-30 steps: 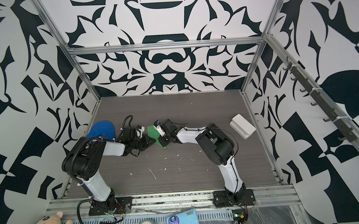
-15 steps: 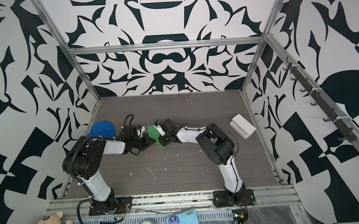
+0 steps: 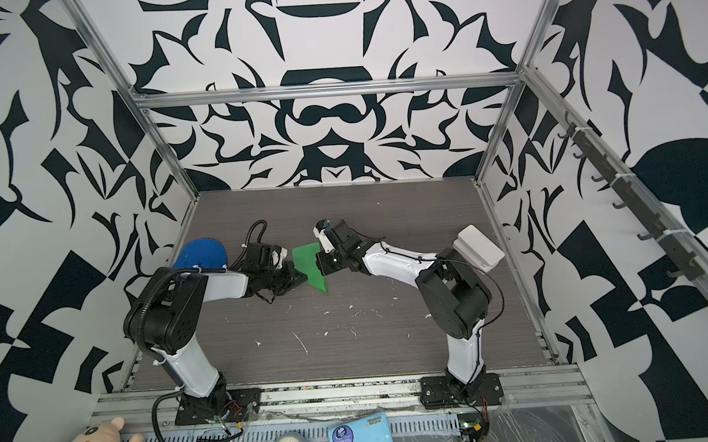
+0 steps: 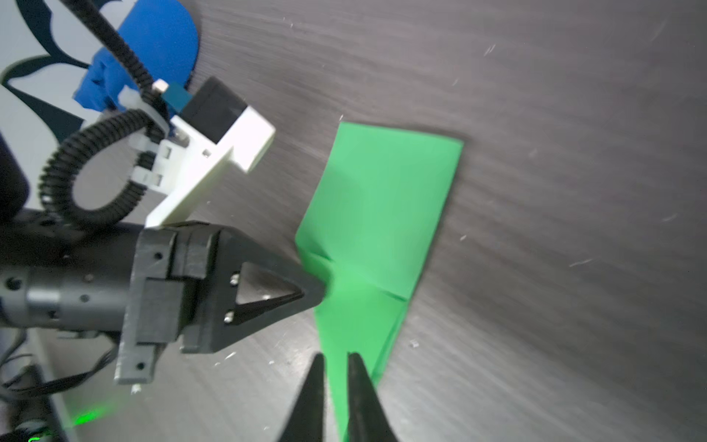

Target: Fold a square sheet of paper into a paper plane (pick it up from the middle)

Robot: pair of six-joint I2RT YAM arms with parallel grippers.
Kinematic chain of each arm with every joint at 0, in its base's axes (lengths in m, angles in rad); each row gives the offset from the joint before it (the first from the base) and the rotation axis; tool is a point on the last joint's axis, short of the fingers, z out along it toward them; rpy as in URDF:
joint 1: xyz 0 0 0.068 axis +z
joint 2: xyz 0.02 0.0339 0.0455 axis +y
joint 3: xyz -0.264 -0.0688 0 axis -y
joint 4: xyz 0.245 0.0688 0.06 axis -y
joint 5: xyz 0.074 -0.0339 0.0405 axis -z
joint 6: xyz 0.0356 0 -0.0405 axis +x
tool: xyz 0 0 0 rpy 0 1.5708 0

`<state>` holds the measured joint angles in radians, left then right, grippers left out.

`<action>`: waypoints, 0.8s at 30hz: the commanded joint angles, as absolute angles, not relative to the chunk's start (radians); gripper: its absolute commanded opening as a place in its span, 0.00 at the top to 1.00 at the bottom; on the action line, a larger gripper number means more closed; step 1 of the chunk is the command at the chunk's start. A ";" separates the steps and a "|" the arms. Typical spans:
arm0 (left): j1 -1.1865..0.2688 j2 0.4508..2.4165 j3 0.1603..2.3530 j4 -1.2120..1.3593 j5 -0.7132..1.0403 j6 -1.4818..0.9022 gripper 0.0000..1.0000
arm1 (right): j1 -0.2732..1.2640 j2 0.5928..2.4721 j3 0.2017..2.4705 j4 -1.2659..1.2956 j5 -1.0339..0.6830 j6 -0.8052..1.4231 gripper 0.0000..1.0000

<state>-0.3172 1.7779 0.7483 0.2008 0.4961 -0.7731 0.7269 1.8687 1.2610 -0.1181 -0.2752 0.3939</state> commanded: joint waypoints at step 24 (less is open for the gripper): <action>-0.321 1.825 0.768 0.074 0.428 -0.764 0.98 | 0.719 2.040 1.315 -0.049 -0.475 0.576 1.00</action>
